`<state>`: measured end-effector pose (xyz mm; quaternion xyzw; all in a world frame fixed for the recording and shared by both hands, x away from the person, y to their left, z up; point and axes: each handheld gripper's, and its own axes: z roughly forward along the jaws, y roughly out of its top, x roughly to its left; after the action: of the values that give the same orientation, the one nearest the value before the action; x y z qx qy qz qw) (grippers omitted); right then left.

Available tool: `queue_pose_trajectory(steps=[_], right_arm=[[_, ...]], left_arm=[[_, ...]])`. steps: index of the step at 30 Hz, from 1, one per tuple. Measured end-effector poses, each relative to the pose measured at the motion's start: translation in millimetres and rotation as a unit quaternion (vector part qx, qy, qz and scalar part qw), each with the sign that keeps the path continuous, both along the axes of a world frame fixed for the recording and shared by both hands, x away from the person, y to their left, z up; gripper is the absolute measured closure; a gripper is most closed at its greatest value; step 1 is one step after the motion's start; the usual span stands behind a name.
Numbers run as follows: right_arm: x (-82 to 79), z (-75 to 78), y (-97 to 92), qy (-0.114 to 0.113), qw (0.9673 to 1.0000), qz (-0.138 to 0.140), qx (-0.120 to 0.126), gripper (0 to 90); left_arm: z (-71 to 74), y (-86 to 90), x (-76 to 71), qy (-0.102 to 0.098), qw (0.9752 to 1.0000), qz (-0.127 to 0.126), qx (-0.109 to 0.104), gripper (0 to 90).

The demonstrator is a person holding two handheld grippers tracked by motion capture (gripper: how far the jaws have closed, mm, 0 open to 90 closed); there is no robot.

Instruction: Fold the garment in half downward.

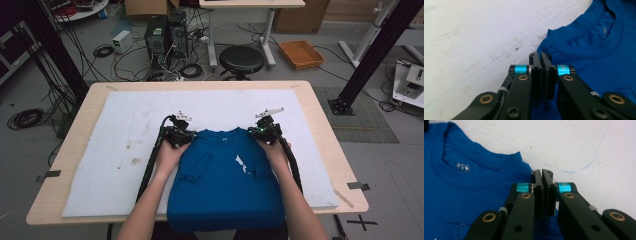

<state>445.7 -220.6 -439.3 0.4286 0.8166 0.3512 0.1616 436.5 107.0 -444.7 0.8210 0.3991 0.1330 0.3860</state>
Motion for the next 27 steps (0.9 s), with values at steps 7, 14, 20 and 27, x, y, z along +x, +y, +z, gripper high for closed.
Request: queue_pose_trajectory(steps=[7,14,20,27], right_arm=[[5.4,7.8,-7.5,-0.020,0.9993,-0.009,0.030,89.1],[4.8,23.0,-16.2,-0.035,0.9972,-0.021,0.062,89.0],[-19.0,36.6,-22.9,-0.066,0.9955,-0.009,0.067,89.0],[-60.9,51.5,-26.2,-0.102,0.9920,0.018,0.072,88.9]], left_arm=[[8.1,1.5,9.2,-0.037,0.9993,-0.004,-0.001,87.8],[28.6,1.6,7.7,-0.071,0.9971,-0.017,-0.021,87.8],[41.7,7.4,-11.0,-0.095,0.9943,-0.033,-0.034,87.8],[55.5,11.6,-49.1,-0.122,0.9895,-0.063,-0.044,87.8]])
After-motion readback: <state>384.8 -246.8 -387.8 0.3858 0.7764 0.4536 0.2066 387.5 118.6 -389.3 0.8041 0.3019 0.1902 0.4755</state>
